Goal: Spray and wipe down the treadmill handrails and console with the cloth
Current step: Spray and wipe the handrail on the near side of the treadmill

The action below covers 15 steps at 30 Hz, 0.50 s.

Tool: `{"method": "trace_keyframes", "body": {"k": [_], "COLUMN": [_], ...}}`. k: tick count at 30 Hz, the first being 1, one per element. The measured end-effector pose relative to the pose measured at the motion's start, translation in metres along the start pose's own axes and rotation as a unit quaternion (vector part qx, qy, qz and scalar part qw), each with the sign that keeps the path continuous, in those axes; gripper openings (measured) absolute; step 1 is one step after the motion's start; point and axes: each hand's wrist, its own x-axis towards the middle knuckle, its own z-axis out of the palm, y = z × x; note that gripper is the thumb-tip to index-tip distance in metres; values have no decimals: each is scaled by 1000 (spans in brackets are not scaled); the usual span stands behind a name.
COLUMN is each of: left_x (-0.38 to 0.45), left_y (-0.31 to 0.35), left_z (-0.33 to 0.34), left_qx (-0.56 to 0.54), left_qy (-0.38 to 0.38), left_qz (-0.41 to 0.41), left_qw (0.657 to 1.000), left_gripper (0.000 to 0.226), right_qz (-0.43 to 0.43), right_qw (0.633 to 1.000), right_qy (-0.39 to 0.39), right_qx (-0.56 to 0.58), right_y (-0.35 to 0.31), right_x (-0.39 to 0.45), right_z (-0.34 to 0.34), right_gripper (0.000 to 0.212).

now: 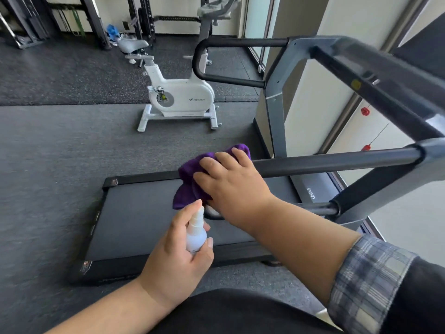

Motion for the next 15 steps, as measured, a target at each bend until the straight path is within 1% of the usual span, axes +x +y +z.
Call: {"method": "trace_keyframes", "body": {"k": [2,4,7,11,15], "left_x": [7,15,27,48,65], "left_y": [8,17,37,68,99], "left_z": [11,26,53,94,134], "left_qx": [7,8,10,16,-6], "left_qy": [-2,-8,-21,-33,-48], "left_qz": [10,15,24,35,25], "left_qw": [1000,1000,999,999,999], "left_gripper": [70,69,69,73,61], "right_qz": [50,98,151,200,233], "right_qw": [998,993,986,978,970], "right_qy": [15,26,17,-29,-29], "right_qx": [34,64,74,56,59], "right_y": [20,44,83,135,187], "right_x": [-13,-30,-63,-110,-152], "right_z": [-3,-8,-14,-18,-18], "right_gripper": [50,58,60,61,64]}}
